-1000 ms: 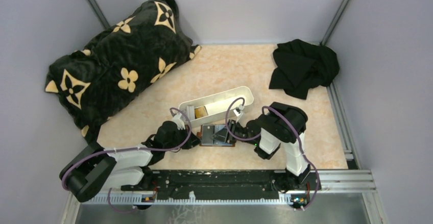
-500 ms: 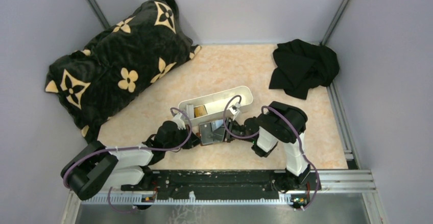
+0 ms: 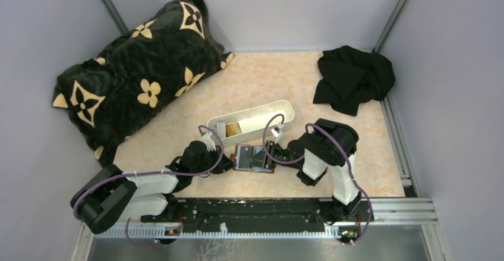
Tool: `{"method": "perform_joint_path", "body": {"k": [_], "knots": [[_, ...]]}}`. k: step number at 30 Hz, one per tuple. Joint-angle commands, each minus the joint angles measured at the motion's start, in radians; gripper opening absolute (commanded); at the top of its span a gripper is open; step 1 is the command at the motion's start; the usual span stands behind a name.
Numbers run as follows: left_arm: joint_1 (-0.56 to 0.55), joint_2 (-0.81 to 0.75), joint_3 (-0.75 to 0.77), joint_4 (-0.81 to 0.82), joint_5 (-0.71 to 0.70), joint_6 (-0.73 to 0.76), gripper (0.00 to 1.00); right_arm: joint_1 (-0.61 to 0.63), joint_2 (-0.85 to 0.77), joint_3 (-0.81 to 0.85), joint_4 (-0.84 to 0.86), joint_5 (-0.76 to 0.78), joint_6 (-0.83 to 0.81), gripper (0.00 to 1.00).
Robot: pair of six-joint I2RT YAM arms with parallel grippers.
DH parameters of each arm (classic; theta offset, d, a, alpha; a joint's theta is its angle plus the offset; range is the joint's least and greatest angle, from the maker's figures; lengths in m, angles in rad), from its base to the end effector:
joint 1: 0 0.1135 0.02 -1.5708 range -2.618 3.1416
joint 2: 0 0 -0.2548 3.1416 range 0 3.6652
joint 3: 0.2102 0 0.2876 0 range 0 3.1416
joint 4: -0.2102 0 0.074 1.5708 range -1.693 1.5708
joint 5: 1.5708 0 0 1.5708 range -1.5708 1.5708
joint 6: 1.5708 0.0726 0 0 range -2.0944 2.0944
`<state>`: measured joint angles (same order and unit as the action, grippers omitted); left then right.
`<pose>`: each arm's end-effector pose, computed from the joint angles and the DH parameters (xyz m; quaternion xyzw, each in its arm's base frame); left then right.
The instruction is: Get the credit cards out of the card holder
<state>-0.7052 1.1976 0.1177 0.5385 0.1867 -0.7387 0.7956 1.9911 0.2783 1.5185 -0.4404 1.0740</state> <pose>0.1719 -0.1640 0.0561 0.0314 0.8673 -0.3848 0.3142 0.1743 0.2221 0.0322 -0.0328 0.7657 0.5989 0.2325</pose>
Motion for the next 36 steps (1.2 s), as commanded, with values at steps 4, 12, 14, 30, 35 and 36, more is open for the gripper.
{"method": "perform_joint_path", "body": {"k": [4,12,14,30,35,36], "knots": [[-0.002,-0.036,0.012,-0.068,-0.007,0.004,0.01,-0.037,-0.041,-0.043,0.11,-0.025,-0.022,0.31],[0.0,-0.006,0.021,-0.05,0.008,0.005,0.01,-0.067,-0.042,-0.092,0.146,-0.028,-0.018,0.23],[0.0,-0.001,0.024,-0.046,0.01,0.005,0.01,-0.068,-0.042,-0.092,0.143,-0.028,-0.018,0.07],[0.001,-0.071,0.065,-0.123,0.004,0.028,0.04,-0.102,-0.493,-0.147,-0.48,0.023,-0.203,0.0],[0.001,-0.127,0.098,-0.189,0.025,0.045,0.36,-0.103,-0.798,-0.064,-0.946,0.06,-0.323,0.0],[0.001,-0.151,0.106,-0.198,0.043,0.048,0.49,-0.104,-0.854,-0.043,-1.011,0.055,-0.341,0.0]]}}
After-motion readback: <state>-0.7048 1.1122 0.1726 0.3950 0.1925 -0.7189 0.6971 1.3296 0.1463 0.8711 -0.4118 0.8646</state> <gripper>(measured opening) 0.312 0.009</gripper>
